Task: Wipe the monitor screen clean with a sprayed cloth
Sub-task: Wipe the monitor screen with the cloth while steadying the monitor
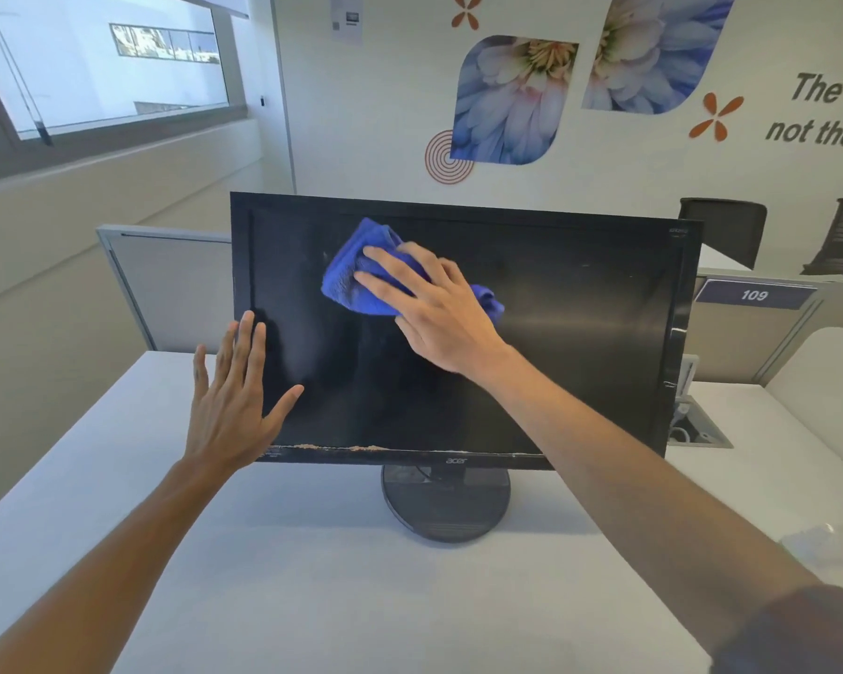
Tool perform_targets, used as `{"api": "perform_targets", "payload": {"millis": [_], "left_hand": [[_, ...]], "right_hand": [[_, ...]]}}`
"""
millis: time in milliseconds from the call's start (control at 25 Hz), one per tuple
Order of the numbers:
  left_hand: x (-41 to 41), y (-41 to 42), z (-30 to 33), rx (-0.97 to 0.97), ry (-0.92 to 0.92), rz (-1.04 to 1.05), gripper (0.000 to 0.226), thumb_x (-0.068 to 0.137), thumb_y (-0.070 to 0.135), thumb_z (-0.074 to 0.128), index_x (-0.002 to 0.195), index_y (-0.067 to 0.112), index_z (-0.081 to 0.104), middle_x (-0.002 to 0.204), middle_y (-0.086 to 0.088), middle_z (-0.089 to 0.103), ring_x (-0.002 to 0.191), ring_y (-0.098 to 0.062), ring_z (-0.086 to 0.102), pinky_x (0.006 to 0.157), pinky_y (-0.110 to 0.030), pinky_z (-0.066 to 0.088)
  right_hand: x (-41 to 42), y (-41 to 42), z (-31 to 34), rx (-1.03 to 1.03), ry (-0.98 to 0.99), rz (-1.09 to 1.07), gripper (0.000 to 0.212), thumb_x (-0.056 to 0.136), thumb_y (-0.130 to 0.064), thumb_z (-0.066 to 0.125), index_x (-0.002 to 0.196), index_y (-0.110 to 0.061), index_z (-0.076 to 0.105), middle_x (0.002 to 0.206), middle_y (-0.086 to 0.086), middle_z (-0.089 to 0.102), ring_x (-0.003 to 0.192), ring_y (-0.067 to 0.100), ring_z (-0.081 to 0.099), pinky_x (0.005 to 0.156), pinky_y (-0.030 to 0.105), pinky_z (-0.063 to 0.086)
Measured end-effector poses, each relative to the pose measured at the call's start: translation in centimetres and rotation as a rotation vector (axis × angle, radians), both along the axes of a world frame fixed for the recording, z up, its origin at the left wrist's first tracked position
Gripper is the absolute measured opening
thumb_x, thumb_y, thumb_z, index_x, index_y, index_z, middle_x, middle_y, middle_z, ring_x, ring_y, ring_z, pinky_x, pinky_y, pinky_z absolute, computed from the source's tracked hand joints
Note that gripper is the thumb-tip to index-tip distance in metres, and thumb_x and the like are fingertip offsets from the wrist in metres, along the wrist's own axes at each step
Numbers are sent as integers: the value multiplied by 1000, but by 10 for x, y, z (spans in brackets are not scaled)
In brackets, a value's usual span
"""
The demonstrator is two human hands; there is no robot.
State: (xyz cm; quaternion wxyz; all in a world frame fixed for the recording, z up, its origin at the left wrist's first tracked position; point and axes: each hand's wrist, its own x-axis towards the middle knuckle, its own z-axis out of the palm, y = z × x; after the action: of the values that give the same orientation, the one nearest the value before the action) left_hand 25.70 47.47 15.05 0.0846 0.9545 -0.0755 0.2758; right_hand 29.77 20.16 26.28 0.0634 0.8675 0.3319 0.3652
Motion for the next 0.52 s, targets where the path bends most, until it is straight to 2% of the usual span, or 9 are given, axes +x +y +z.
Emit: {"api": "perform_targets", "payload": {"millis": [200,360,520], "left_hand": [[2,11,-6,5,19,-33,82,91,62,26,154,15,2,163,0,-3,149,-19,5,119,-51,13],[-2,16,-17,-134,10,-85,74,94,48,35,154,15,5,163,-1,2,149,-20,8,118,-49,20],[-3,21,-27,-347,-12,-100,67,98,24,42,154,16,6,163,0,7,149,-18,11,108,-42,40]], "right_hand": [[26,29,-7,-21,59,-126,60,88,-39,46,147,-30,36,161,1,20,146,30,17,109,53,26],[13,29,-40,-22,54,-97,57,92,-30,45,148,-29,34,160,2,21,147,32,15,111,51,25],[-10,25,-85,-129,49,2,52,93,-23,40,145,-28,38,159,1,26,143,32,24,108,48,27]]}}
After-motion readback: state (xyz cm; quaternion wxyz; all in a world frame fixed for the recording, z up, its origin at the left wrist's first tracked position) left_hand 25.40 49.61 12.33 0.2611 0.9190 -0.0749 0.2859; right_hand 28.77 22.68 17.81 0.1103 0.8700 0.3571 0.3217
